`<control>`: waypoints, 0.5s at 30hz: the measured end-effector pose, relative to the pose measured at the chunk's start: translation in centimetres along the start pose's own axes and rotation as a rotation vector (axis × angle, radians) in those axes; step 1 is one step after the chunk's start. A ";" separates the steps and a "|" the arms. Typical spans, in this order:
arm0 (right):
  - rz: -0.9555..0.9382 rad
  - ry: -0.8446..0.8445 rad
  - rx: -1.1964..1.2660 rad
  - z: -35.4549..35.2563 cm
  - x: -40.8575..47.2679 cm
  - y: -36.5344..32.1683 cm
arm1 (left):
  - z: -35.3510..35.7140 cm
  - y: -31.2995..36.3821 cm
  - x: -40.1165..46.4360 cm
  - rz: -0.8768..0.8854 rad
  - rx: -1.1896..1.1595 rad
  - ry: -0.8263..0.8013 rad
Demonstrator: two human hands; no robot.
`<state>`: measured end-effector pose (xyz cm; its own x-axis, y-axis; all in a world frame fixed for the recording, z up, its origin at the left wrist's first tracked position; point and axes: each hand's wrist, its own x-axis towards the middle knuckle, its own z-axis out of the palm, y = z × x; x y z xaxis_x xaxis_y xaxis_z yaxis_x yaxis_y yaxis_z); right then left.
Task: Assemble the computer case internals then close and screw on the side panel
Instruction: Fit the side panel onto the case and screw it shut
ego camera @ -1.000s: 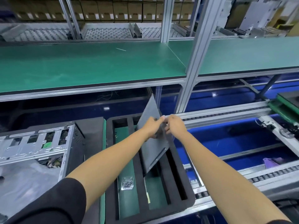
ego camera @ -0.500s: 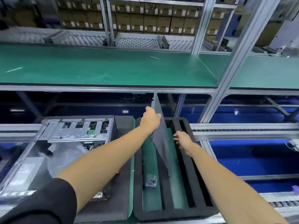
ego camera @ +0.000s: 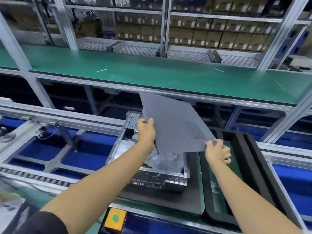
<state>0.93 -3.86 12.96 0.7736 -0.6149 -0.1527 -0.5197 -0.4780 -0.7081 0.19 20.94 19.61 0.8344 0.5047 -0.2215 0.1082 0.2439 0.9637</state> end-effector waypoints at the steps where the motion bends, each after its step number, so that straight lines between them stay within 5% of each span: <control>1: -0.027 0.004 0.036 1.2 -2.0 -0.4 | -1.9 -0.8 -0.2 -0.014 -0.054 0.037; 8: -0.179 -0.117 0.115 5.9 -11.6 -1.2 | -9.3 -5.4 -2.9 -0.126 -0.484 0.029; 13: -0.153 -0.166 0.249 5.5 -14.8 -0.2 | -9.8 -8.5 -5.9 -0.358 -0.494 -0.088; 15: -0.299 -0.104 0.134 4.6 -14.8 1.2 | -9.2 -10.4 -7.5 -0.417 -0.408 -0.157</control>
<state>-9.50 7.52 11.20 0.9211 -0.3892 0.0110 -0.2171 -0.5369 -0.8152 -12.13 22.23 9.89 0.8394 0.1780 -0.5135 0.2528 0.7086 0.6588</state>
